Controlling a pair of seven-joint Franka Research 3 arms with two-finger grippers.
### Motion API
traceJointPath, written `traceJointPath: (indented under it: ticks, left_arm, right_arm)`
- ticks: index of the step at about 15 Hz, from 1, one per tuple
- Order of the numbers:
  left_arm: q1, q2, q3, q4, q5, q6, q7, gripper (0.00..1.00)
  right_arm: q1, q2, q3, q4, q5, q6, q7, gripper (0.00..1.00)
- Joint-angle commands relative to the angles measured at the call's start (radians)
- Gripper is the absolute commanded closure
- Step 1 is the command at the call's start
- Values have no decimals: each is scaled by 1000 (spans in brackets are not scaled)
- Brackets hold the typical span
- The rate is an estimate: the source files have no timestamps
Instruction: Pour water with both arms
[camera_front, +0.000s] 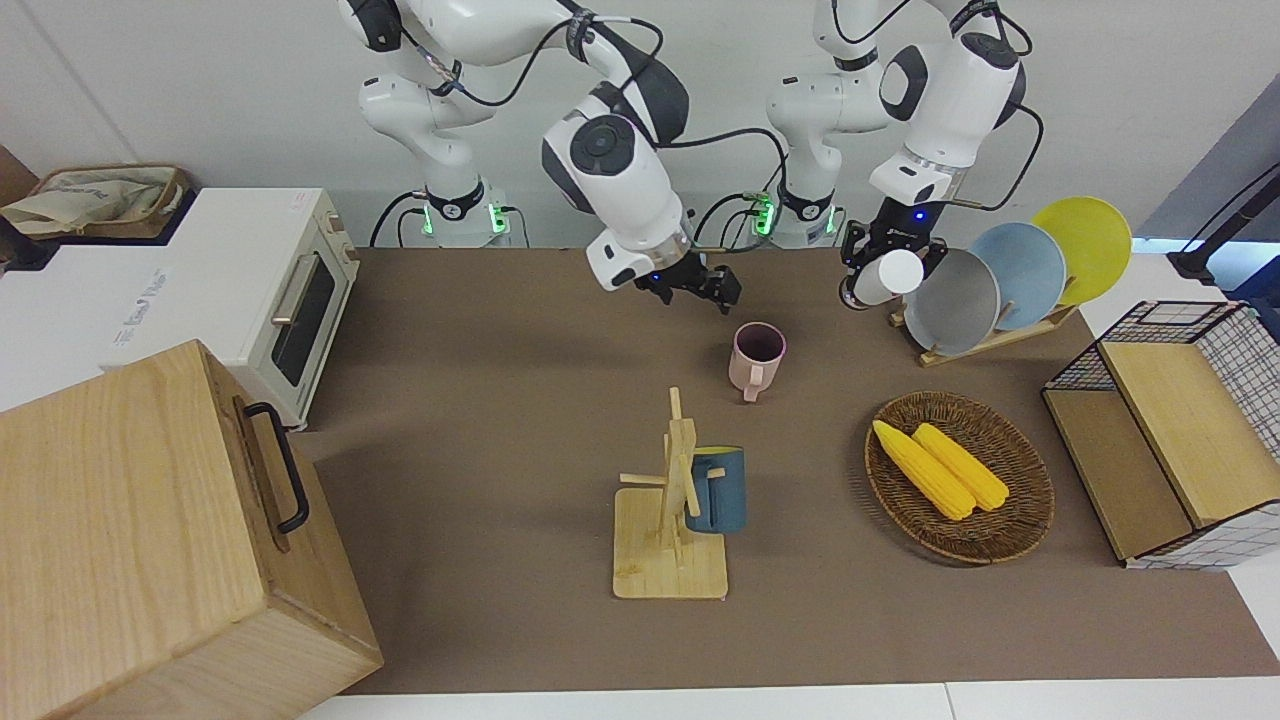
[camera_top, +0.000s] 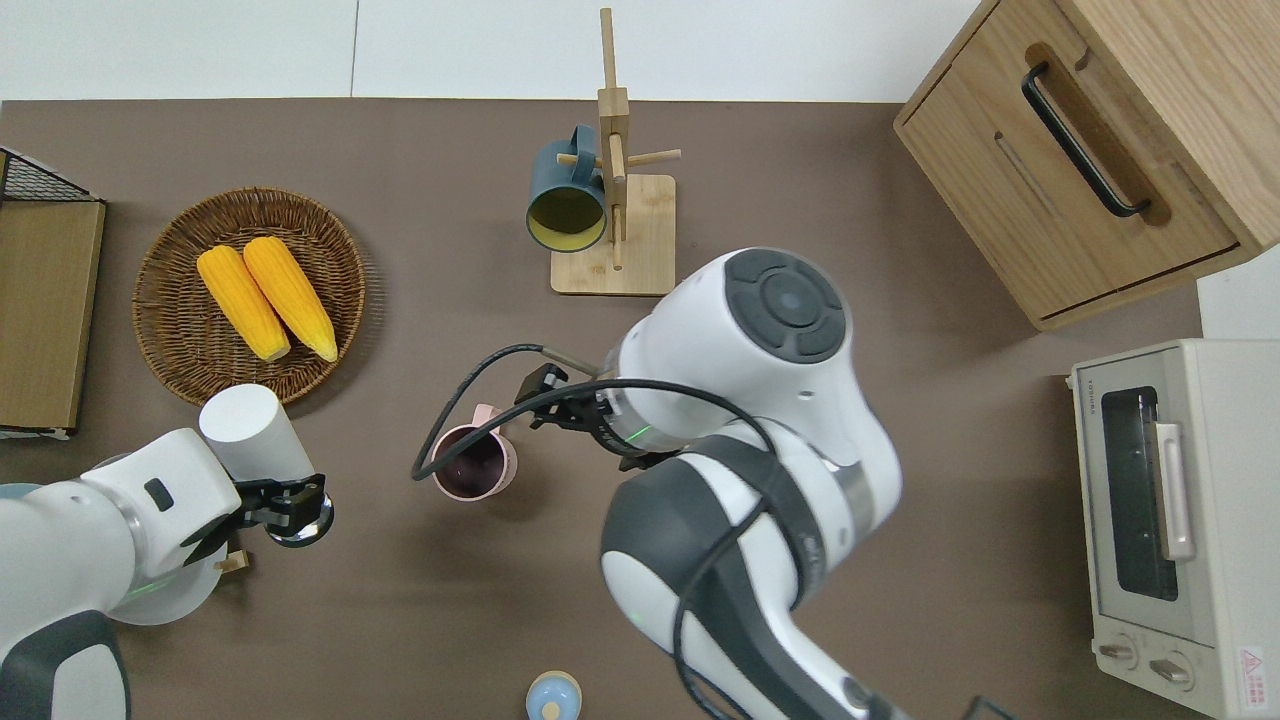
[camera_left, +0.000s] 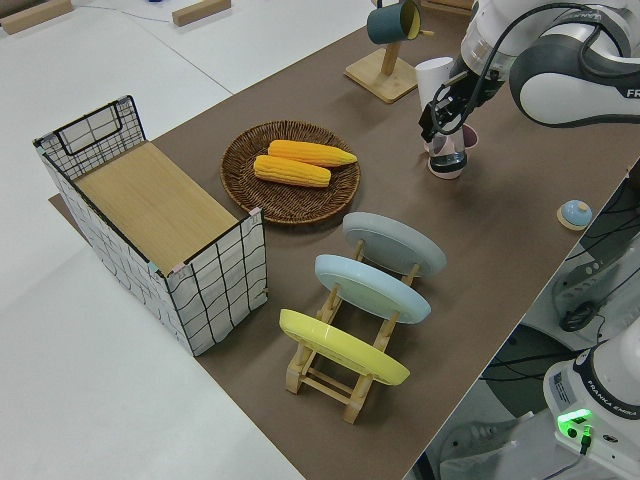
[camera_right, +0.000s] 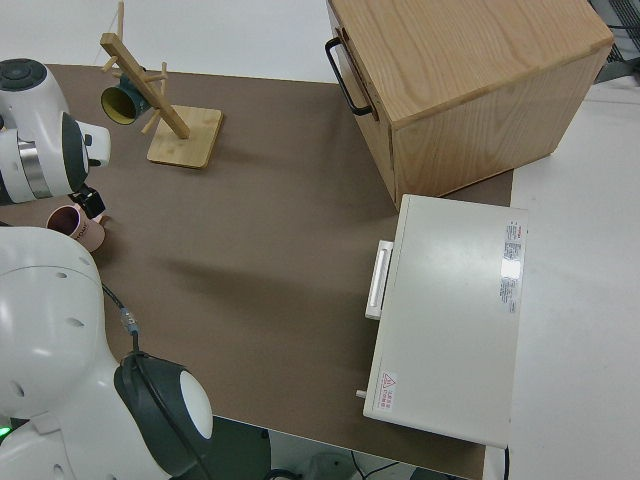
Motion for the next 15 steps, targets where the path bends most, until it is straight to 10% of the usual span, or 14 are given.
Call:
traceJointPath:
  ticks: [1,3,9,15]
  left_arm:
    - [-57,-49,4,-38,-14,1,-17,1000]
    - [-65,-49,-35,-52,-14,1,-47,1000]
    - [-67,-38,-161,-92,-14,1,-106,1000]
    - [-105,-33,-175,-149,-19,-6,-100,1000]
  right_arm:
    - [-136,-163,4,-63,-34,-148,-188,9]
    - [-160,-205,-7,-63,-145,-205,-281,9]
    - [-177,-288,-209,-63,-200,-300,-619,9]
    - [-195,-337,-306,-63,-308,-338,-811,9]
